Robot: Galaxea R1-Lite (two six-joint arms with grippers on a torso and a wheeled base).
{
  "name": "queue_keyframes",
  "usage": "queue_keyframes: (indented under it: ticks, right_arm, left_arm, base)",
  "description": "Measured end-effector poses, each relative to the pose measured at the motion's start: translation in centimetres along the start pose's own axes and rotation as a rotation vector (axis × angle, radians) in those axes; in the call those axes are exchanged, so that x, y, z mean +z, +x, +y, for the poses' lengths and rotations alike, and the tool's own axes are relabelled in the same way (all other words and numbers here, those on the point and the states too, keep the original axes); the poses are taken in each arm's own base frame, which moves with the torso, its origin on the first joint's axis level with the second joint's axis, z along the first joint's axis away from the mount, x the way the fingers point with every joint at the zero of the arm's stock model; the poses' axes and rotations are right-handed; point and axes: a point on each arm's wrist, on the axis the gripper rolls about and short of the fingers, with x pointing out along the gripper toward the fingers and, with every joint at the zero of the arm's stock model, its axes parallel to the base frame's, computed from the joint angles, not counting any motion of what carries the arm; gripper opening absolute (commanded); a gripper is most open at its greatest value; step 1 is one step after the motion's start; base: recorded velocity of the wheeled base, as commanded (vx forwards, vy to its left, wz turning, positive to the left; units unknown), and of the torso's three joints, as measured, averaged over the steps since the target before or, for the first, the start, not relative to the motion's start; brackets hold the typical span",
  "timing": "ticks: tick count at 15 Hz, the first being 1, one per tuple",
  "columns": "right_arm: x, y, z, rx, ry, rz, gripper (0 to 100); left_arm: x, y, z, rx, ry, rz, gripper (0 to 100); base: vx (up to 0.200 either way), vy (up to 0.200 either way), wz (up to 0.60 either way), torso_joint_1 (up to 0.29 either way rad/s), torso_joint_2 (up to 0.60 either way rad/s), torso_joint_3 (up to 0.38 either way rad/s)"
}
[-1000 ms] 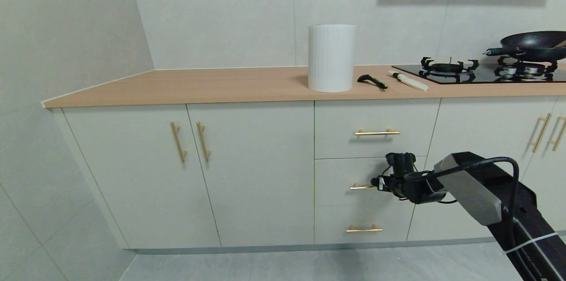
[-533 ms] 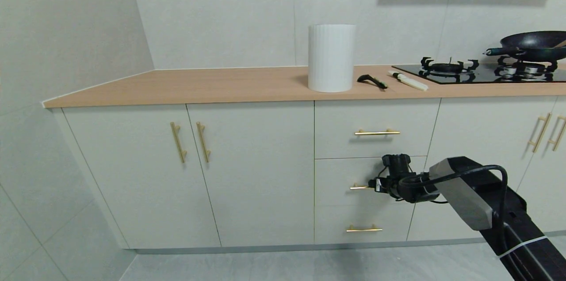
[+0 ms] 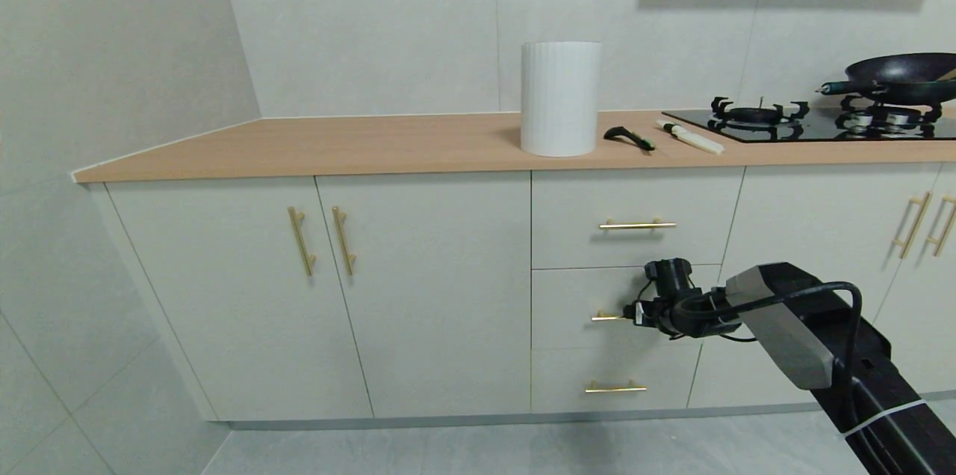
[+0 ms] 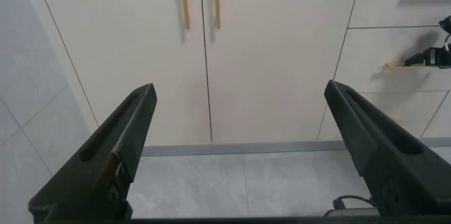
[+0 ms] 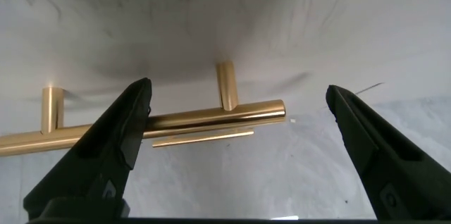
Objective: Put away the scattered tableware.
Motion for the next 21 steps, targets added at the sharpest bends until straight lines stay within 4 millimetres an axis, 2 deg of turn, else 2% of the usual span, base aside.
queue_keyframes:
  ticks: [10, 13, 17, 21]
  right_arm:
    - [0.1, -1.5, -0.2, -0.006, -0.024, 0.126, 100]
    - [-0.3, -1.4, -0.3, -0.002, -0.038, 0.177, 100]
    - [-0.1, -1.1, -0.1, 0.001, -0.026, 0.156, 100]
    - [0.5, -3.1, -0.1, 0.090, -0.008, 0.154, 100]
  left_arm:
    - [0.0, 0.0, 0.0, 0.000, 0.000, 0.000, 100]
    - [0.0, 0.0, 0.0, 0.000, 0.000, 0.000, 100]
    - [0.0, 0.0, 0.0, 0.000, 0.000, 0.000, 100]
    - [0.0, 0.0, 0.0, 0.000, 0.000, -0.001, 100]
  base:
    - [0.000, 0.000, 0.00, 0.000, 0.00, 0.000]
    - [0.000, 0.000, 0.00, 0.000, 0.00, 0.000]
    - [0.000, 0.000, 0.00, 0.000, 0.00, 0.000]
    - [0.000, 0.000, 0.00, 0.000, 0.00, 0.000]
